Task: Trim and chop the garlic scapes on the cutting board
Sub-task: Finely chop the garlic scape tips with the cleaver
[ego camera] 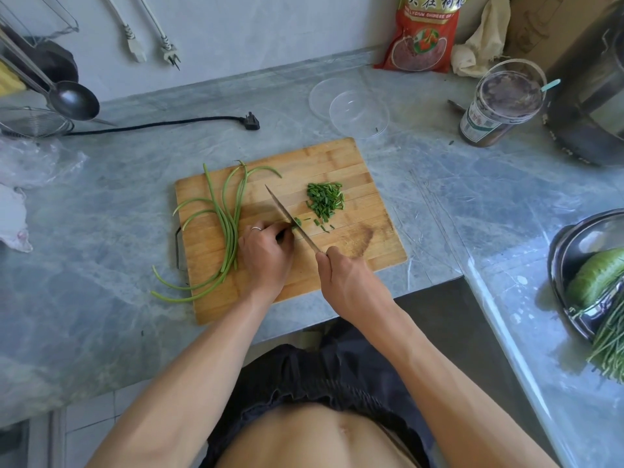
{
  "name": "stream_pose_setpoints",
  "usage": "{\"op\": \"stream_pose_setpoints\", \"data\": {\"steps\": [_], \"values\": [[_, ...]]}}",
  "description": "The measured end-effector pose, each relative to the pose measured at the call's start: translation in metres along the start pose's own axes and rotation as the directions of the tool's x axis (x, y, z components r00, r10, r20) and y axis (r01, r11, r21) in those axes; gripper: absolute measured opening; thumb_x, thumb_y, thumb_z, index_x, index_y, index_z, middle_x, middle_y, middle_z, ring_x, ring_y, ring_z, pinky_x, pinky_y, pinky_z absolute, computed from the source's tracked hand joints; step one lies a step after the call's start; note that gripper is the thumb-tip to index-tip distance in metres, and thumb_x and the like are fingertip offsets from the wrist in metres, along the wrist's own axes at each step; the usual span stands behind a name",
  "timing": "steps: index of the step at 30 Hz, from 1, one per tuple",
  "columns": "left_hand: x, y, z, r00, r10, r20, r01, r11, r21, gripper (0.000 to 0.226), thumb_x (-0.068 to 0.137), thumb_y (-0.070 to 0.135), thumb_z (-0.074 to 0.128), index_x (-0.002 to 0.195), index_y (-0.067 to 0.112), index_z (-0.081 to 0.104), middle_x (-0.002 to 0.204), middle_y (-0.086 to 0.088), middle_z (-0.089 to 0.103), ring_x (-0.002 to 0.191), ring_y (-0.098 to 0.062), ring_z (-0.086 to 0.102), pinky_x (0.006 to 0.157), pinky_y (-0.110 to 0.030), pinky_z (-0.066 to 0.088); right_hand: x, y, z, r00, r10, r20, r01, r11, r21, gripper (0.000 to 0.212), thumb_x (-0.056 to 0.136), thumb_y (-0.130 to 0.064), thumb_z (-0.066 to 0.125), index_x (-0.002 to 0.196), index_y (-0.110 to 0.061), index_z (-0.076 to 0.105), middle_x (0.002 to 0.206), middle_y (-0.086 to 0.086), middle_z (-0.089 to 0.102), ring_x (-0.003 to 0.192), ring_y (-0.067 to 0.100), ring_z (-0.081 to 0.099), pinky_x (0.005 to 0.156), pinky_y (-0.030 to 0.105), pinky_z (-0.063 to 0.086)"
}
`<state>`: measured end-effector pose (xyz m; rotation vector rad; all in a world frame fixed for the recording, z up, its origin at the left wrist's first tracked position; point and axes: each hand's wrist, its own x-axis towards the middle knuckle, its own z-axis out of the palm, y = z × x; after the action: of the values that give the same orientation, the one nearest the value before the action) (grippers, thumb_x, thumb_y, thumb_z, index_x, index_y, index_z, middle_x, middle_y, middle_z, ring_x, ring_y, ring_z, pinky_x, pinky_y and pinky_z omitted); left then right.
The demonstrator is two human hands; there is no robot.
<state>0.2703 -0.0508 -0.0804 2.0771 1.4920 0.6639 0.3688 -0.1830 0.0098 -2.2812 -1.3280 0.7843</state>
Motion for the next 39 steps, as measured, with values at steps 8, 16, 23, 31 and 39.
{"op": "stream_pose_setpoints", "data": {"steps": [8, 16, 23, 31, 39], "values": [[0.0, -0.001, -0.002, 0.999, 0.033, 0.014, -0.033, 0.999, 0.034, 0.016, 0.087, 0.03, 0.062, 0.088, 0.025, 0.078, 0.08, -0.005, 0.067, 0.076, -0.03, 0.057, 0.072, -0.042, 0.047, -0.007, -0.004, 0.009, 1.0, -0.026, 0.0, 0.026, 0.991, -0.131, 0.031, 0.105, -0.042, 0.023, 0.09, -0.017, 0.034, 0.058, 0.005, 0.047, 0.043, 0.023, 0.039, 0.04, 0.03, 0.028], [0.0, 0.0, -0.003, 0.999, 0.052, 0.01, -0.053, 0.997, 0.049, 0.015, 0.09, 0.025, 0.063, 0.093, 0.026, 0.078, 0.079, -0.004, 0.061, 0.078, -0.029, 0.054, 0.071, -0.04, 0.044, 0.001, -0.001, 0.01, 1.0, 0.004, 0.009, -0.003, 0.999, -0.049, 0.033, 0.104, -0.042, 0.024, 0.087, -0.016, 0.035, 0.062, 0.009, 0.049, 0.049, 0.03, 0.044, 0.043, 0.033, 0.031], [0.001, -0.003, 0.0, 0.999, 0.034, 0.009, -0.034, 0.999, 0.004, 0.016, 0.09, 0.027, 0.063, 0.093, 0.028, 0.078, 0.081, 0.0, 0.064, 0.079, -0.027, 0.056, 0.075, -0.043, 0.044, 0.005, -0.003, 0.011, 1.0, -0.009, 0.009, 0.01, 0.998, -0.06, 0.033, 0.105, -0.041, 0.026, 0.088, -0.014, 0.036, 0.057, 0.005, 0.042, 0.043, 0.024, 0.036, 0.042, 0.03, 0.023], [0.001, -0.004, 0.001, 1.0, 0.017, 0.011, -0.017, 1.0, 0.015, 0.015, 0.089, 0.025, 0.064, 0.091, 0.031, 0.078, 0.079, 0.001, 0.063, 0.078, -0.026, 0.056, 0.075, -0.041, 0.043, 0.014, -0.01, 0.013, 1.0, 0.007, 0.028, -0.006, 0.999, -0.04, 0.035, 0.105, -0.042, 0.025, 0.087, -0.014, 0.037, 0.06, 0.004, 0.042, 0.047, 0.025, 0.037, 0.044, 0.032, 0.026], [-0.002, 0.001, 0.001, 0.999, 0.027, -0.022, -0.027, 1.0, 0.005, 0.024, 0.088, 0.027, 0.057, 0.097, 0.027, 0.079, 0.08, -0.002, 0.06, 0.078, -0.03, 0.055, 0.073, -0.043, 0.045, 0.007, -0.001, 0.011, 1.0, 0.024, 0.012, -0.025, 1.0, 0.007, 0.035, 0.104, -0.043, 0.028, 0.085, -0.015, 0.038, 0.062, 0.007, 0.048, 0.048, 0.028, 0.042, 0.044, 0.032, 0.029]]}}
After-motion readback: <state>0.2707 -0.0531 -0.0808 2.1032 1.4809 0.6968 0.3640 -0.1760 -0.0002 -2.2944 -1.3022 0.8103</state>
